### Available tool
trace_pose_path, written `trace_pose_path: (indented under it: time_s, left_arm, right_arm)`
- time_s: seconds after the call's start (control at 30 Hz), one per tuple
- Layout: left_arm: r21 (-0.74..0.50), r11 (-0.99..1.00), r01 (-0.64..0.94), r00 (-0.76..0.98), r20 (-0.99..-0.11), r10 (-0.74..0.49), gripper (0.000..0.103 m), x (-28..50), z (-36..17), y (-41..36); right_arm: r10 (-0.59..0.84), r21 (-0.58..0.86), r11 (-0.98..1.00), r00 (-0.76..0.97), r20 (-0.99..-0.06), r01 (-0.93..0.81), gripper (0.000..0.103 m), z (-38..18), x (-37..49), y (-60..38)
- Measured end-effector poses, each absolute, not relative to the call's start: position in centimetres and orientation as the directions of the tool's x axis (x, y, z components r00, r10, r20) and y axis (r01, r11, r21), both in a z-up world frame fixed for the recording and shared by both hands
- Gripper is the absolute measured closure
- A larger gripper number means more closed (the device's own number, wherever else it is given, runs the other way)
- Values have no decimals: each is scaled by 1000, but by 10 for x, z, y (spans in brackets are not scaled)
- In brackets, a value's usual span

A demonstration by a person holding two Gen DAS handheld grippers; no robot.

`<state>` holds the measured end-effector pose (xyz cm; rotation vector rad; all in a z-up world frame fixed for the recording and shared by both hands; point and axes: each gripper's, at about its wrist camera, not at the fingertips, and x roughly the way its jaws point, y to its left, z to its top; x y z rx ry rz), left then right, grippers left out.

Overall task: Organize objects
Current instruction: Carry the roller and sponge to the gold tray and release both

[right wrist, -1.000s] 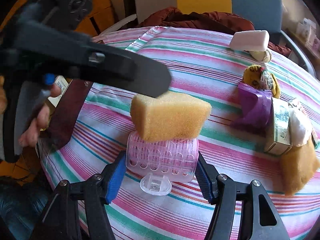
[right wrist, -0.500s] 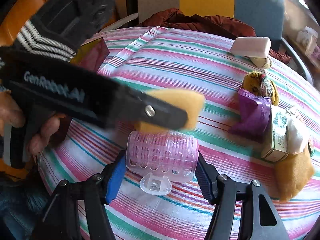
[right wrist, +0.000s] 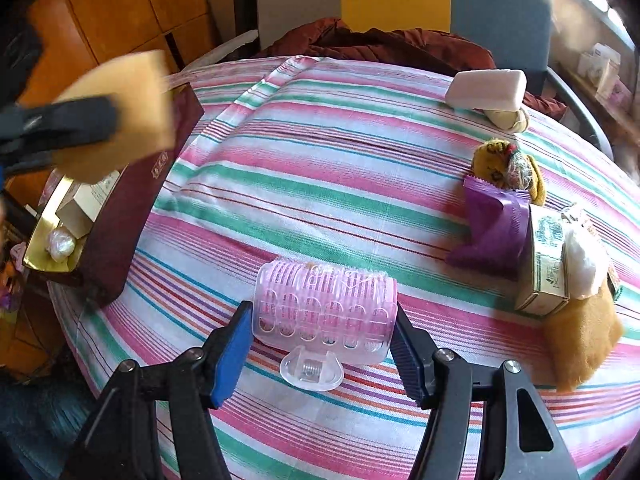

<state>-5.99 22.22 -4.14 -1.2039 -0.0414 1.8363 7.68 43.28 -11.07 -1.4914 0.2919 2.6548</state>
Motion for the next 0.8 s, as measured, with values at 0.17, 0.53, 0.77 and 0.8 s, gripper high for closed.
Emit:
trace_pose_path:
  time_s: [0.17, 0.53, 0.77, 0.8]
  left_arm:
    - [-461, -665, -588, -221, -700, 679, 41, -69, -33, 156]
    - [-412, -824, -390, -424, -714, 557, 40, -80, -43, 32]
    - [-358, -866, -350, -457, -742, 491, 39, -75, -64, 6]
    - [-355, -868, -346, -460, -743, 487, 37, -76, -66, 5]
  right_arm:
    - [-26, 159, -969, -566, -824, -187, 38, -94, 71, 422]
    - [-149, 227, -973, -630, -762, -44, 38, -51, 20, 334]
    - [-190, 205, -978, -608, -771, 45, 38, -41, -33, 280]
    - [-194, 206, -977, -603, -774, 50, 38, -40, -44, 274]
